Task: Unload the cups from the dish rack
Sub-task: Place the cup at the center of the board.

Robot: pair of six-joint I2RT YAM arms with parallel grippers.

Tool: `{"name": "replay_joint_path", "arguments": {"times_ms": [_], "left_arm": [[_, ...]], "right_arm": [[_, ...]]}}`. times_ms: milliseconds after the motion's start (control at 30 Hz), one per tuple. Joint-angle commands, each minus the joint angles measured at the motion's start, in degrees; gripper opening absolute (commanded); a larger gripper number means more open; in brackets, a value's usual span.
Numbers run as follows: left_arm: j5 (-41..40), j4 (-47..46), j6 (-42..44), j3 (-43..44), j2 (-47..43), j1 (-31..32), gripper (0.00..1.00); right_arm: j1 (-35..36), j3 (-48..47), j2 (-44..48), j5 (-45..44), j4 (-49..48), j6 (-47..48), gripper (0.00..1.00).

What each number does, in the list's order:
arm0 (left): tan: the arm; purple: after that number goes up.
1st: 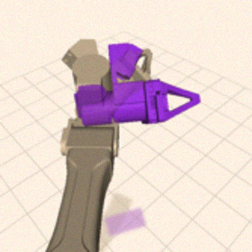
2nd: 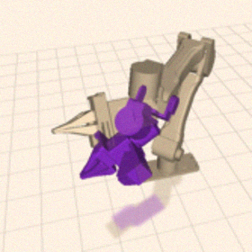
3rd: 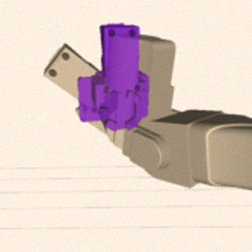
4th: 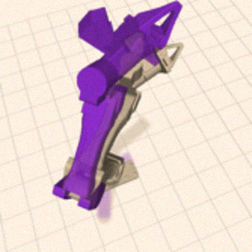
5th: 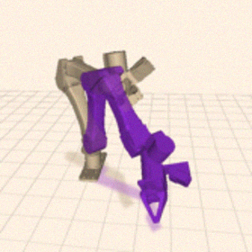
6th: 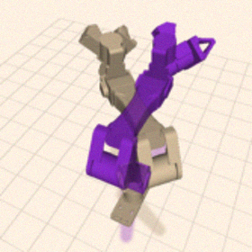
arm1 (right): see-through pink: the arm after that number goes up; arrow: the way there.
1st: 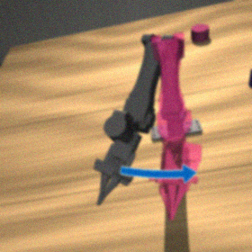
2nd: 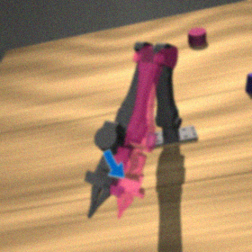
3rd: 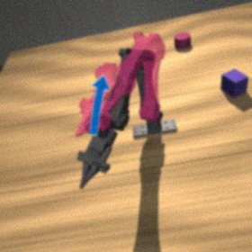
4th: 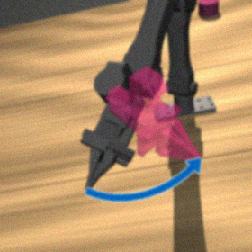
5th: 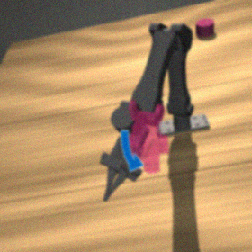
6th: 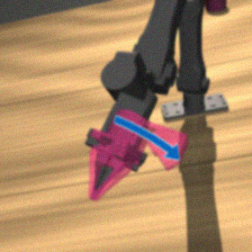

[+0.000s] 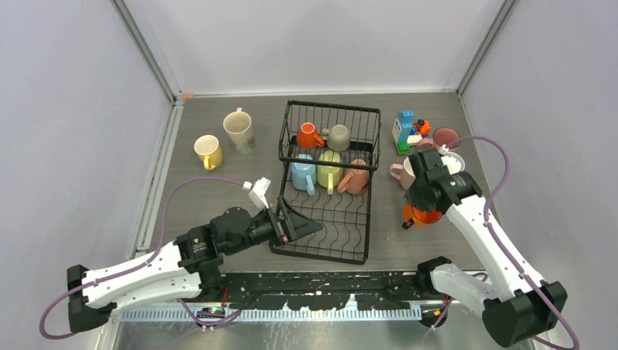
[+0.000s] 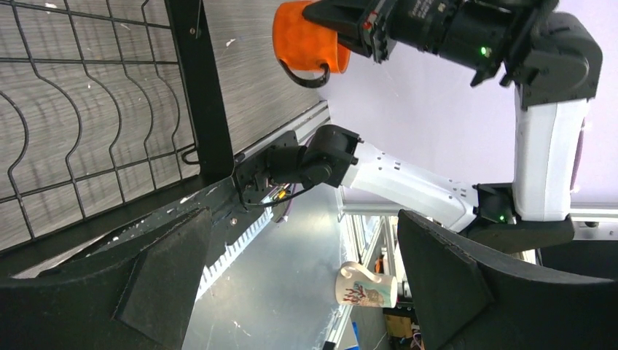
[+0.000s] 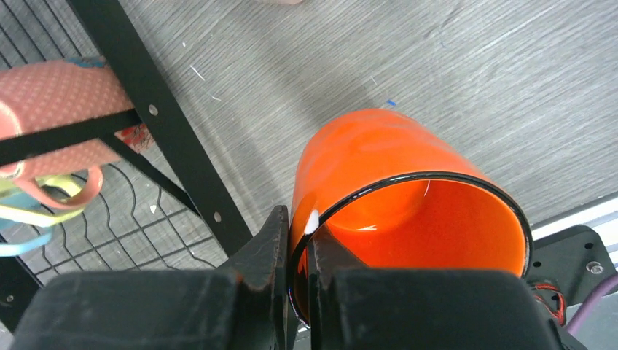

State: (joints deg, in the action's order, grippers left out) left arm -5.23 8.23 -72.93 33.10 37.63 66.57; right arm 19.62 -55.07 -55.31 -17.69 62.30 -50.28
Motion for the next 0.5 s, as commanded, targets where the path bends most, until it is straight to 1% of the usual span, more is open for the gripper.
{"name": "replay_joint_path", "arguments": {"times_ms": [0,167,467], "left_arm": [[0.7,2.5,1.5,2.7,-1.9,-0.5,1.0],[0.7,3.5,1.4,2.5,-3.0,-0.7,1.0],[1.8,3.9,1.0,2.2,-3.4,-0.7,1.0]], "right_arm": [[-3.5,-0.1,-3.8,4.2,-8.7,5.4,0.01],[-3.9,1.3,-9.3,6.1,-14.3,5.7,0.0],[-4.0,1.5,-16.3,3.3,-19.5,7.7,0.0]]}}
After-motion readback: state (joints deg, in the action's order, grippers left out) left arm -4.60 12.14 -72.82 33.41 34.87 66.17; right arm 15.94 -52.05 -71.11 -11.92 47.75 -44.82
